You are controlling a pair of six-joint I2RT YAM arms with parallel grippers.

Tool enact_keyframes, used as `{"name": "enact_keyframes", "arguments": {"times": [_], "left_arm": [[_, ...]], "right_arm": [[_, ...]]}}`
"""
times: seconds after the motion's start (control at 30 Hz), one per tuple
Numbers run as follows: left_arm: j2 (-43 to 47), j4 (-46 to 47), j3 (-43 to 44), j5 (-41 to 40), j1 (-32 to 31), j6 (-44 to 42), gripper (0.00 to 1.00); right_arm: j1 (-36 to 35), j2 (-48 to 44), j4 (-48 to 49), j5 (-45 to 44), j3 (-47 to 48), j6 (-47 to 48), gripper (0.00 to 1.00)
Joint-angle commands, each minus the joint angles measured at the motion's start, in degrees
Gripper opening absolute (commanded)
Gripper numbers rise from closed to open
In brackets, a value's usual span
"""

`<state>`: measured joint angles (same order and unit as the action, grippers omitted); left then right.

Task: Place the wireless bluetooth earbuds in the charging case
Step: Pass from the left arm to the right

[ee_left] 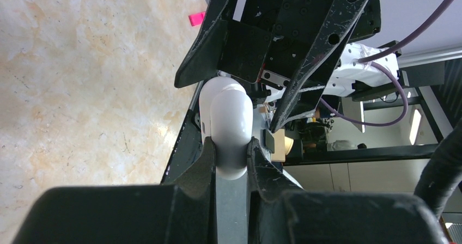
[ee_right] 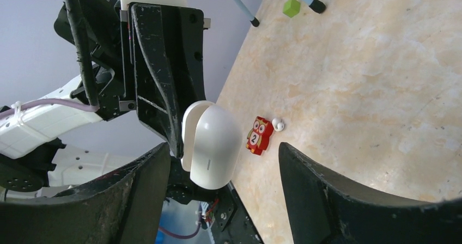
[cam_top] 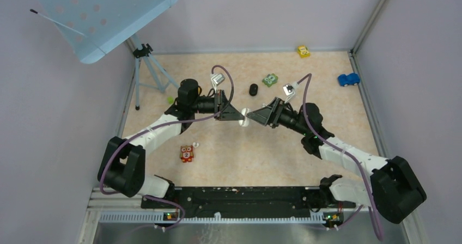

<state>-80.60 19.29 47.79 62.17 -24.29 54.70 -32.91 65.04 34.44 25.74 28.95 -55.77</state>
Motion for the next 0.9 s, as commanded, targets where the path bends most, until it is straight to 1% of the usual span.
{"name": "enact_keyframes", "arguments": {"times": [0.0,0.07,0.17,0.27,0.43,0.63,0.73,0.83,0.87], "left_arm": [[1.87,2.77,2.33,1.3,0.21,-0.39,0.0],[1.77,2.9,2.37,1.01,0.21,-0.4,0.0],[1.33,3.28,2.45,1.16,0.21,-0.21,0.0],[1.03,3.5,2.53,1.54,0.26,-0.2,0.0],[1.1,3.56,2.42,1.41,0.21,-0.59,0.0],[1.23,3.13,2.77,1.48,0.29,-1.35,0.0],[1.16,1.86,2.99,1.13,0.21,-2.55,0.0],[1.09,1.61,3.16,1.26,0.21,-2.84,0.0],[1.06,1.55,3.3,1.22,0.21,-2.84,0.0]], "right_arm": [[-0.49,1.28,5.42,0.85,0.78,-1.57,0.69],[-0.49,2.45,6.66,1.39,0.5,-2.91,0.67],[-0.5,4.22,11.72,1.81,-1.32,-6.03,0.6],[-0.49,5.51,14.6,2.5,-2.21,-7.46,0.56],[-0.57,7.36,17.1,3.73,-2.61,-10.64,0.53],[-0.58,8.25,18.43,4.22,-2.55,-11.11,0.51],[-0.67,9.23,17.02,4.66,-1.72,-11.94,0.43],[-0.92,10.13,19.21,4.76,-2.15,-13.1,0.34],[-0.95,10.31,19.99,4.76,-2.4,-13.4,0.32]]}}
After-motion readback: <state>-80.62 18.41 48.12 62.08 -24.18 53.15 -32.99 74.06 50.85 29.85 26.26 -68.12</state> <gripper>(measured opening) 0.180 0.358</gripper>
